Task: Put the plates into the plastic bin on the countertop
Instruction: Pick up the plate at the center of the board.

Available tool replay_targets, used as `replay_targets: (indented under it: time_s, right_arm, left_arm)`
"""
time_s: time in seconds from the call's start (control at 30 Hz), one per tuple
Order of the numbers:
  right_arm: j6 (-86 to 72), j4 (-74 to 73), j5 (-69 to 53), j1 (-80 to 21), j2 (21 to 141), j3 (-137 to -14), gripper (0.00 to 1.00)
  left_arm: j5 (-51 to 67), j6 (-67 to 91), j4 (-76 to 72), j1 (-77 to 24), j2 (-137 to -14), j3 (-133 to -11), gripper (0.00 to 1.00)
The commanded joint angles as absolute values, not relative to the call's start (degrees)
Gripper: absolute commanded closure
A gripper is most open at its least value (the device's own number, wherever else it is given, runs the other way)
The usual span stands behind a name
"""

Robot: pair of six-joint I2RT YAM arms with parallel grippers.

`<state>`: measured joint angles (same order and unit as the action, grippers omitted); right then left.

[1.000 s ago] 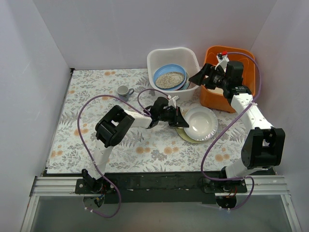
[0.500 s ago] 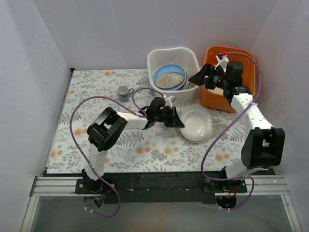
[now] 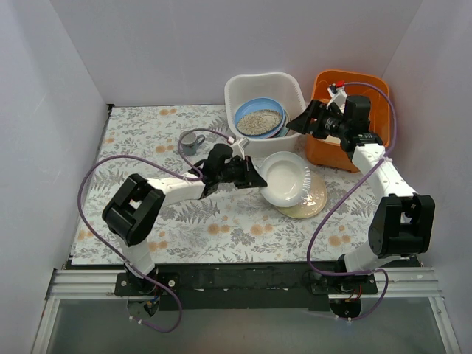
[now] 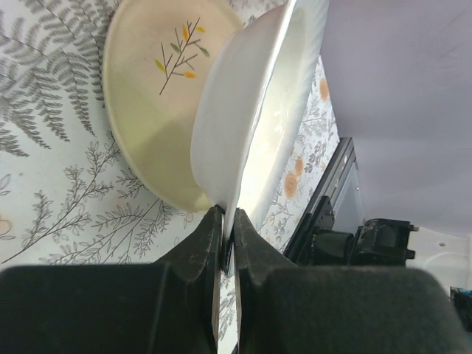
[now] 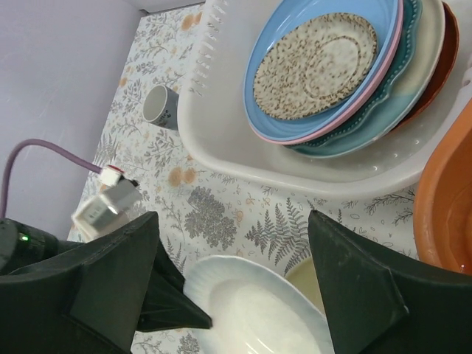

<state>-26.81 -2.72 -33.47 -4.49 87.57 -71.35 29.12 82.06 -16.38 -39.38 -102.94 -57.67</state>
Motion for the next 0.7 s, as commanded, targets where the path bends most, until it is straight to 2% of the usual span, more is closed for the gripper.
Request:
replay_targets:
  time_s: [0.0, 0.43, 0.67]
  right_arm:
    - [-26.0, -1.1, -36.3, -4.1, 86.1, -69.4, 0.11]
    - [-25.2, -1.0, -39.5, -7.0, 88.0, -68.0, 0.10]
    - [-24.4, -2.0, -40.1, -9.8, 90.3, -68.4, 0.10]
  left_arm:
    - [30.4, 82.4, -22.1, -35.9, -94.0, -56.0, 1.00]
    - [33.8, 85.4, -25.3, -25.8, -85.2, -47.6, 1.00]
    - [34.0, 87.2, -27.7, -24.4, -83.4, -46.0, 1.00]
